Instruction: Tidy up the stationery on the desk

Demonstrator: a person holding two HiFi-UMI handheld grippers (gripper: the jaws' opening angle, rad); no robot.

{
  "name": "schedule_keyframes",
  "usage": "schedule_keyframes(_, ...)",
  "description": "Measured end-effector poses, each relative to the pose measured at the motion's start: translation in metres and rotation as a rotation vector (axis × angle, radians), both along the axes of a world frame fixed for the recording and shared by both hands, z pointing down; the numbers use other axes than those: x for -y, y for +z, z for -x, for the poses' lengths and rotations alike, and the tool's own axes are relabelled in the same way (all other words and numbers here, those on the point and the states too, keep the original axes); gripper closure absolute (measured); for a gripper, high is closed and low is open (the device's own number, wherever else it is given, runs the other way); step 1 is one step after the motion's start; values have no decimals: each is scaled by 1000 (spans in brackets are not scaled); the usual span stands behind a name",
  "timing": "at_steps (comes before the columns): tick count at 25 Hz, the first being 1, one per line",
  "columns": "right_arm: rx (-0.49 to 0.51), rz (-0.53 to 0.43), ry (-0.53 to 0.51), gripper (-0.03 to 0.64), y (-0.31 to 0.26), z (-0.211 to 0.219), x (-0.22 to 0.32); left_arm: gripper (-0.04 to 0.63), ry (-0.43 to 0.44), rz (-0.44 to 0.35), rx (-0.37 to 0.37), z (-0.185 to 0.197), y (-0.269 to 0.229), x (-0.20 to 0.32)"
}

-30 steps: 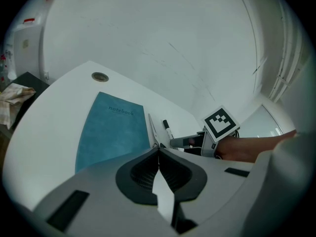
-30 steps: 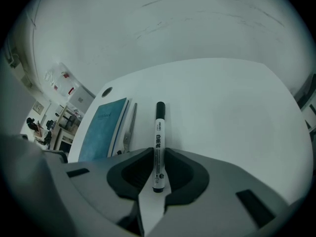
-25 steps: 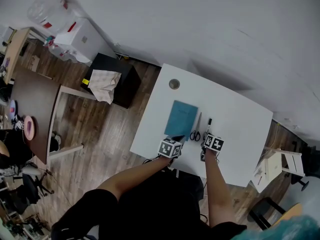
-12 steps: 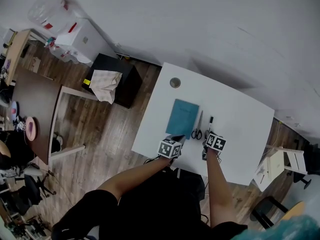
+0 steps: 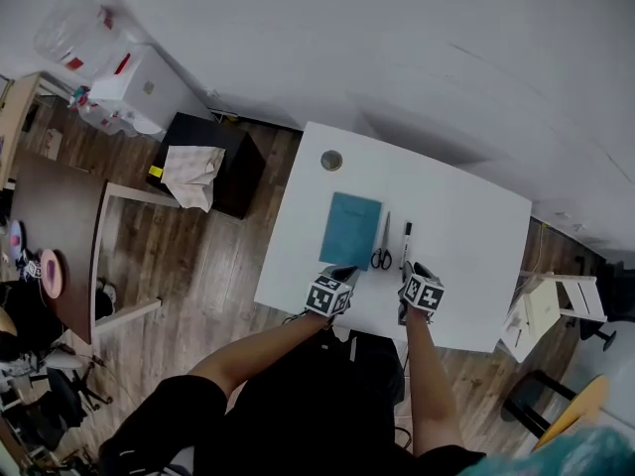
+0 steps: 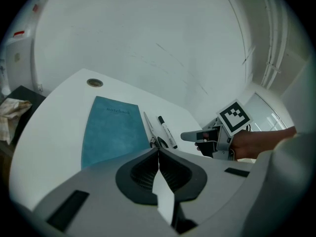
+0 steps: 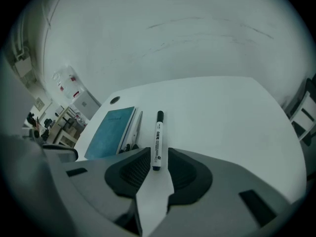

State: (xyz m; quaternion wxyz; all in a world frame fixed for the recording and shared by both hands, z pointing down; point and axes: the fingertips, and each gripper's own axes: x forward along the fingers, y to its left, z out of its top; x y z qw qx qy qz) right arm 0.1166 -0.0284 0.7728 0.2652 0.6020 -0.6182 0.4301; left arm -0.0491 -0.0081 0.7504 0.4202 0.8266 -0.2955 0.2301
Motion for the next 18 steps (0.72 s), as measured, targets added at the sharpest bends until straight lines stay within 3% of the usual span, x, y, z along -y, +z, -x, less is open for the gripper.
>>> schedule_keyframes(4, 8, -49, -19, 495, -19, 6, -16, 580, 53, -33, -6, 0, -7, 1)
schedule_keyframes(10, 70, -152, -55, 528, -59, 29, -60, 581, 16, -112, -16, 14, -41, -14)
schedule_keyframes(14, 103, -259, -93, 578, -93, 49, -92, 580, 32, -218, 7, 3, -69, -46)
schedule_keyframes(18, 153, -371, -151, 583, -133, 60, -137, 580, -23, -290, -15, -20, -99, -95)
